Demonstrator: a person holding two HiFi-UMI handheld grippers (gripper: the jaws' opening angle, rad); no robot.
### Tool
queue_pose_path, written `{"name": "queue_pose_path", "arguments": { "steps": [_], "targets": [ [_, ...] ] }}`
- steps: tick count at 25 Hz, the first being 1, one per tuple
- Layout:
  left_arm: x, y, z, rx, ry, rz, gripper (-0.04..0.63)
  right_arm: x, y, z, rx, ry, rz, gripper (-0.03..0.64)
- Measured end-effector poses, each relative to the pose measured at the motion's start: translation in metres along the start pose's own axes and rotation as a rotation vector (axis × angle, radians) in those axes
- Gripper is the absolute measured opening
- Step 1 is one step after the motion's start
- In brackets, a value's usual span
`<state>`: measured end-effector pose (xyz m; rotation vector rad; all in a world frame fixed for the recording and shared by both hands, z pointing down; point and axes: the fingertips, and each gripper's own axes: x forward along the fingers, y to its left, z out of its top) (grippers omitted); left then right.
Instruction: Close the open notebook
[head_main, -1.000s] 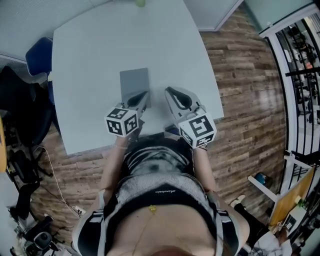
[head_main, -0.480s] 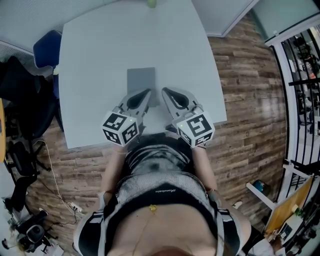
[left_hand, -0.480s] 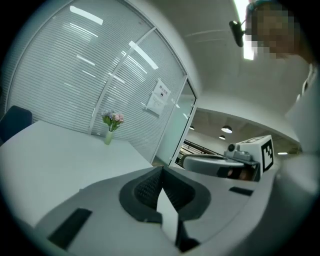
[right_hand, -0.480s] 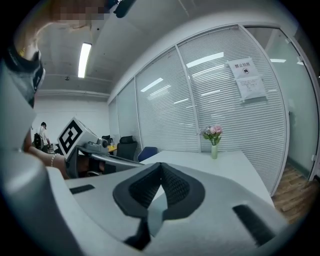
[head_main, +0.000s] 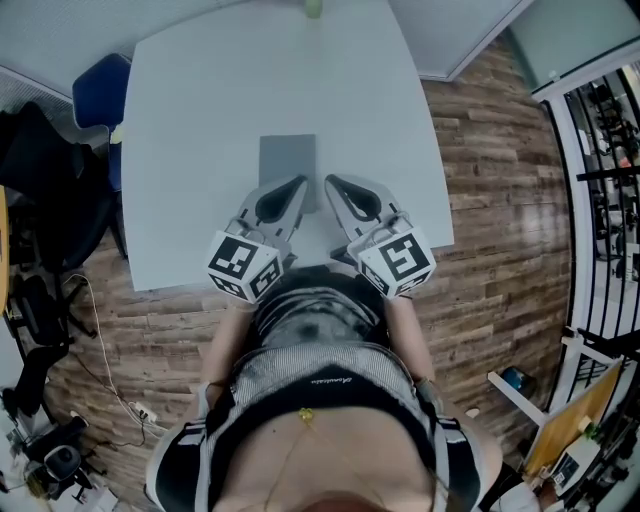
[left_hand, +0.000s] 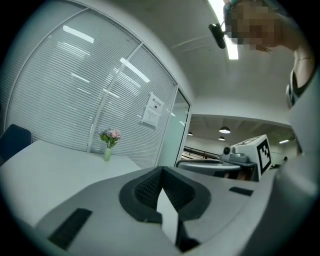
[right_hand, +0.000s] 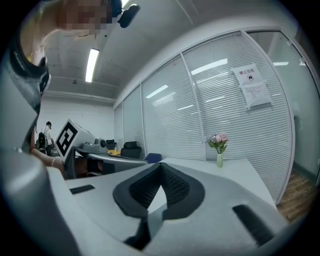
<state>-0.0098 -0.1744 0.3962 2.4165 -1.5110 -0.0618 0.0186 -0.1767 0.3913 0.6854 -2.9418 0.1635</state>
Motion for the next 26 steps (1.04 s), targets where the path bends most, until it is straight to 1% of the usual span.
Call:
{"name": "queue_pose_path", "arguments": {
  "steps": [10, 26],
  "targets": [
    [-0.012, 0.002, -0.002, 0.003, -0.001, 0.000, 0.006, 0.006, 0.020, -0.002, -0.015, 0.022, 0.032, 0.002],
    [-0.017, 0.003, -0.007, -0.010, 0.008, 0.003, 0.006, 0.002, 0.023, -0.006, -0.019, 0.034, 0.019, 0.002]
  ]
}}
